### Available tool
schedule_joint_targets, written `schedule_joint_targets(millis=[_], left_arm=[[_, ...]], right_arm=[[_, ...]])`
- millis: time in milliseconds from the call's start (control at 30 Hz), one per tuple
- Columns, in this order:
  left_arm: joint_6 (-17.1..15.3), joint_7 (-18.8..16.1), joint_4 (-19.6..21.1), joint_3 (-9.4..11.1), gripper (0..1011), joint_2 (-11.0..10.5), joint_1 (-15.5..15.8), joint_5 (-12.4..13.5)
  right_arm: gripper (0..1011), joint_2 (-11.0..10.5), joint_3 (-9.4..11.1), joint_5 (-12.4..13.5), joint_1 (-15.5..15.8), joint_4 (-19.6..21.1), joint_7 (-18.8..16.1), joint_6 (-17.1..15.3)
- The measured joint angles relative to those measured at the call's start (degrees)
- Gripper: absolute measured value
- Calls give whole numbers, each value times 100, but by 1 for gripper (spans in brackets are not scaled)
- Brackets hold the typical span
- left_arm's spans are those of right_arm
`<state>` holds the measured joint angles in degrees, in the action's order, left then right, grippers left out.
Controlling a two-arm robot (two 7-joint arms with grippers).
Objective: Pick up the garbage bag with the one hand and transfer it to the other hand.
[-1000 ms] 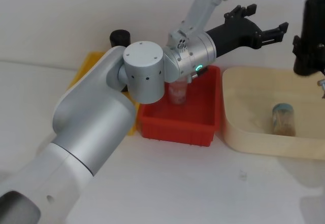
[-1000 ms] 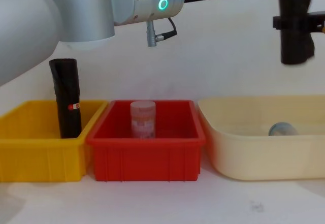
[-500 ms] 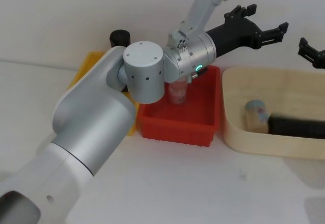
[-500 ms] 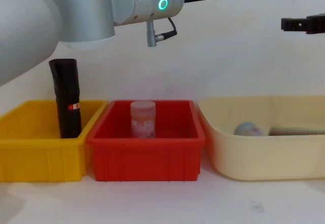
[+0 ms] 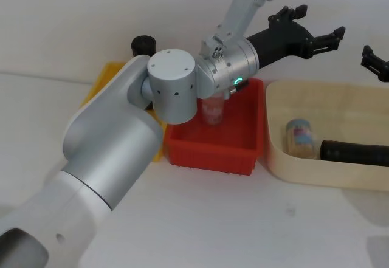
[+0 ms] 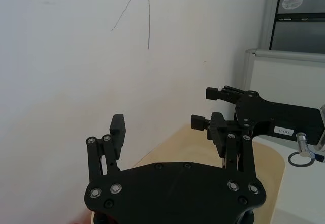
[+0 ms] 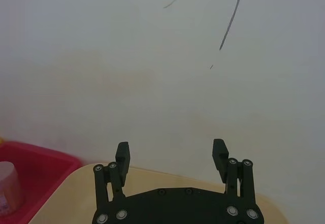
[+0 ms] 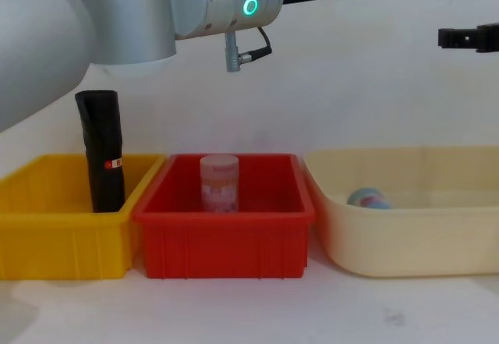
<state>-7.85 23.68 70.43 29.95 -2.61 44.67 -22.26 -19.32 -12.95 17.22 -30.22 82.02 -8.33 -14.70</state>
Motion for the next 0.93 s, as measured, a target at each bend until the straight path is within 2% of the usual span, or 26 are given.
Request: schedule_joint_targets(millis=[933], left_arm=[[0, 0, 0, 0, 1001, 0, 0, 0]], right_arm=[[1001, -5, 21, -1, 2, 0, 15, -9]])
